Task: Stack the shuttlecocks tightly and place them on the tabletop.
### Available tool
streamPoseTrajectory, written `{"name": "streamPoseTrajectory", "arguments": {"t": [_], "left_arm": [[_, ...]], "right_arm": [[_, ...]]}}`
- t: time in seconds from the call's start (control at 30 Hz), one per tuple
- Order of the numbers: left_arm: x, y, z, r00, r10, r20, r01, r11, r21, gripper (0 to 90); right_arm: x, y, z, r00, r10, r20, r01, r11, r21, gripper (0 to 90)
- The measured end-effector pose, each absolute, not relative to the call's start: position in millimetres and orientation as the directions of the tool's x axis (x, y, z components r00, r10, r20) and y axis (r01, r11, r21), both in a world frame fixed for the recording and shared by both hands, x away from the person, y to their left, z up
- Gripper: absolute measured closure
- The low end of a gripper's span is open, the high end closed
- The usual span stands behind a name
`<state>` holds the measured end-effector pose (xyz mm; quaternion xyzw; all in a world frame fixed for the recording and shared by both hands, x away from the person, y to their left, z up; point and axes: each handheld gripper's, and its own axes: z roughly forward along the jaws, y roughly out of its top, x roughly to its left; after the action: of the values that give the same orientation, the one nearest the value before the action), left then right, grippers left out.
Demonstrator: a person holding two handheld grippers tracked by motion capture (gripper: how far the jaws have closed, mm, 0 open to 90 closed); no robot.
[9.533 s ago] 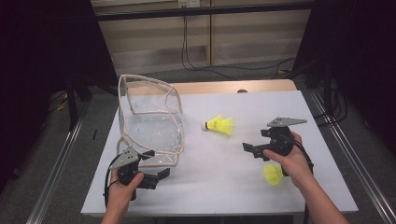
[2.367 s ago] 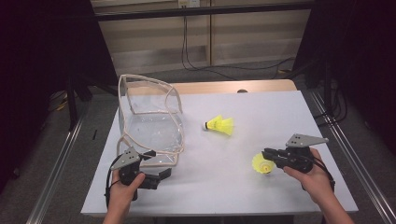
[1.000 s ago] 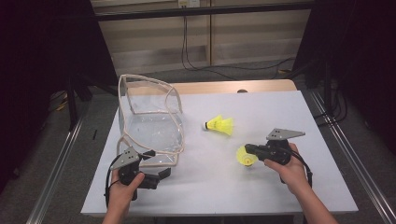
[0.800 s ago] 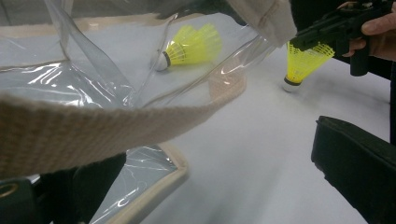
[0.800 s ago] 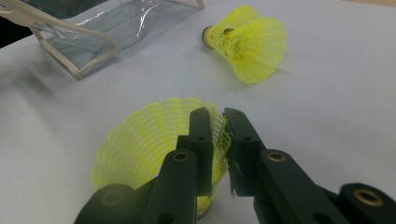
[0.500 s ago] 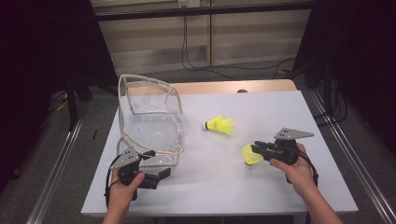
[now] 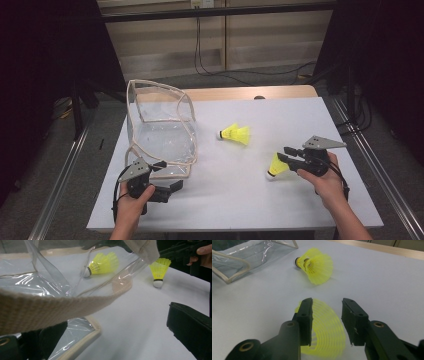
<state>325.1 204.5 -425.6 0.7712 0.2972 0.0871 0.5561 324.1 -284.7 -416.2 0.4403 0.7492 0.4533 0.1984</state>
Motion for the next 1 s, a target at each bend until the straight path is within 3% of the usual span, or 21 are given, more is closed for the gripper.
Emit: {"name": "streamPoseTrajectory", "arguments": {"t": [0.3, 0.6, 1.0], "left_arm": [[325, 204, -426, 0.807, 0.557, -0.197, 0.364, -0.205, 0.909, 3.3], [325, 204, -426, 0.807, 0.557, -0.195, 0.361, -0.205, 0.91, 3.3], [325, 205, -426, 0.807, 0.557, -0.198, 0.363, -0.202, 0.91, 3.3]], "right_arm": [[323, -291, -416, -0.508, 0.857, 0.089, 0.483, 0.198, 0.853, 55.4], [319, -299, -421, -0.519, 0.848, 0.105, 0.503, 0.204, 0.84, 86.7], [318, -307, -430, -0.51, 0.856, 0.09, 0.515, 0.22, 0.829, 90.0]]}}
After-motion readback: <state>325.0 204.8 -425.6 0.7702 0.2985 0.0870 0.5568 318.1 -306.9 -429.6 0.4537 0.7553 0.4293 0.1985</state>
